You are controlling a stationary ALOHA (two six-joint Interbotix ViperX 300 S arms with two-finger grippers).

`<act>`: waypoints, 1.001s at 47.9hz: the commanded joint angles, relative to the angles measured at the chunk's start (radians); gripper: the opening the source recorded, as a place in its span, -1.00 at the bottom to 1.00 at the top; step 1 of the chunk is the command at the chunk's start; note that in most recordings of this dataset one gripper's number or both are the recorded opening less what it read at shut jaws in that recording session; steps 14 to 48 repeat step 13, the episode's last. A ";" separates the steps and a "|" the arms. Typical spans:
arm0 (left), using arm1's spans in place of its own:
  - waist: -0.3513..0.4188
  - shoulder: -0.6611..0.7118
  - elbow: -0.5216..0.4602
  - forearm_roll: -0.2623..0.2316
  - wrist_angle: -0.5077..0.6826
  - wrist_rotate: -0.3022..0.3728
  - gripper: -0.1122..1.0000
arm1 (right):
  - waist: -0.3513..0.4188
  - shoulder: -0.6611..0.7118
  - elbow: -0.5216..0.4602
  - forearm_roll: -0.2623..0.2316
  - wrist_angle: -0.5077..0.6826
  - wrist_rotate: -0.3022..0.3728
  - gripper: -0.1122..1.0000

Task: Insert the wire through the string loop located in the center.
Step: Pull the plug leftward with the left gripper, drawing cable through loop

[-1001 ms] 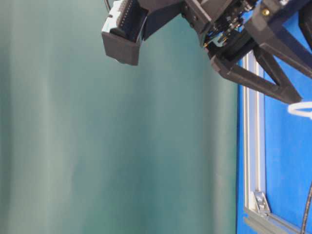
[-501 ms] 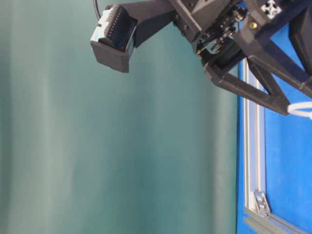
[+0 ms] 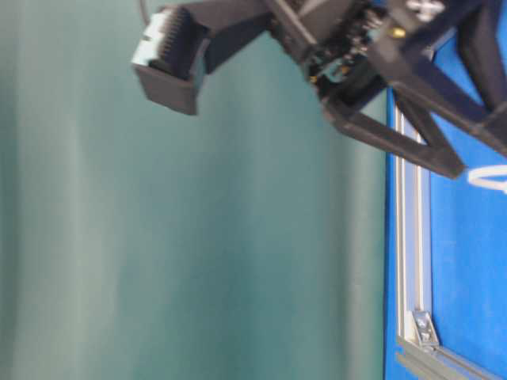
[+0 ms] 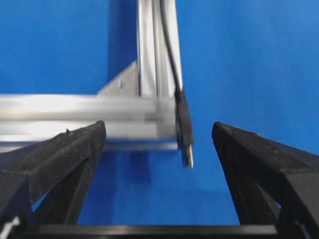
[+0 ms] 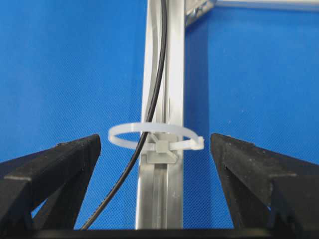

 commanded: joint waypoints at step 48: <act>0.058 -0.184 -0.037 0.003 0.153 0.005 0.84 | 0.002 -0.152 -0.017 -0.003 0.081 -0.005 0.96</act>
